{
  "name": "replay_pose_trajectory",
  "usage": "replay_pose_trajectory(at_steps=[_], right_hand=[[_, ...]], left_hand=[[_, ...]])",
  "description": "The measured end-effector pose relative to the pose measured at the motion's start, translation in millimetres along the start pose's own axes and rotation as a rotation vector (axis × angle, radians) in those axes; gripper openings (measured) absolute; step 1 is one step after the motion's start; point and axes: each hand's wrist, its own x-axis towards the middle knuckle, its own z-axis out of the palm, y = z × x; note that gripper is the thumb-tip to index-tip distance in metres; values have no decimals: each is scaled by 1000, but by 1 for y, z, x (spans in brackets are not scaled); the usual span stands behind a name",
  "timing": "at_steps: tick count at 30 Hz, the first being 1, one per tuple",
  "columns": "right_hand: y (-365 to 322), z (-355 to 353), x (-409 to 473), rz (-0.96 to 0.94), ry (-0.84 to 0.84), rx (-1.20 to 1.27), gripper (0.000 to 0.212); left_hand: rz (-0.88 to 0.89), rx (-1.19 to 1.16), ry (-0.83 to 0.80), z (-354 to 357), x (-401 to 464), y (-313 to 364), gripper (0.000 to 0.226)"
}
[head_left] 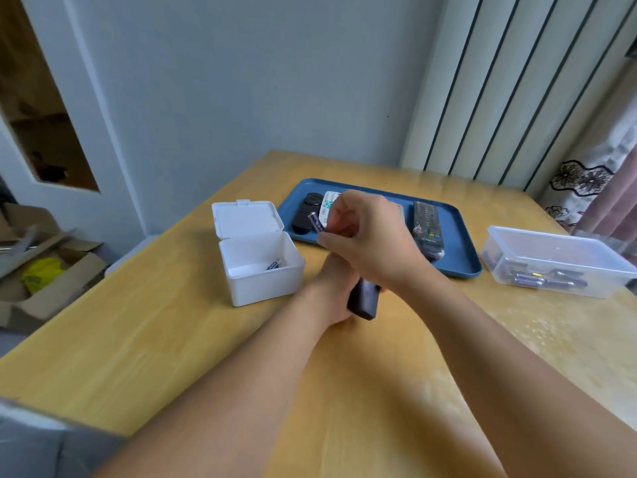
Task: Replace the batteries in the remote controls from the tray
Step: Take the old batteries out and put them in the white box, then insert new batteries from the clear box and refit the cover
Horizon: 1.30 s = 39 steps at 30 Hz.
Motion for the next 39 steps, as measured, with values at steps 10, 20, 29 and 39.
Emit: replay_pose_trajectory(at_steps=[10, 20, 29, 39], right_hand=[[10, 1, 0, -17, 133, 49, 7], [174, -154, -89, 265, 197, -653, 55], [187, -168, -88, 232, 67, -708, 49], [121, -168, -106, 192, -56, -997, 39]], left_hand=[[52, 13, 50, 0, 7, -3, 36], [80, 15, -14, 41, 19, -14, 40], [120, -4, -62, 102, 35, -15, 40], [166, 122, -155, 118, 18, -37, 13]])
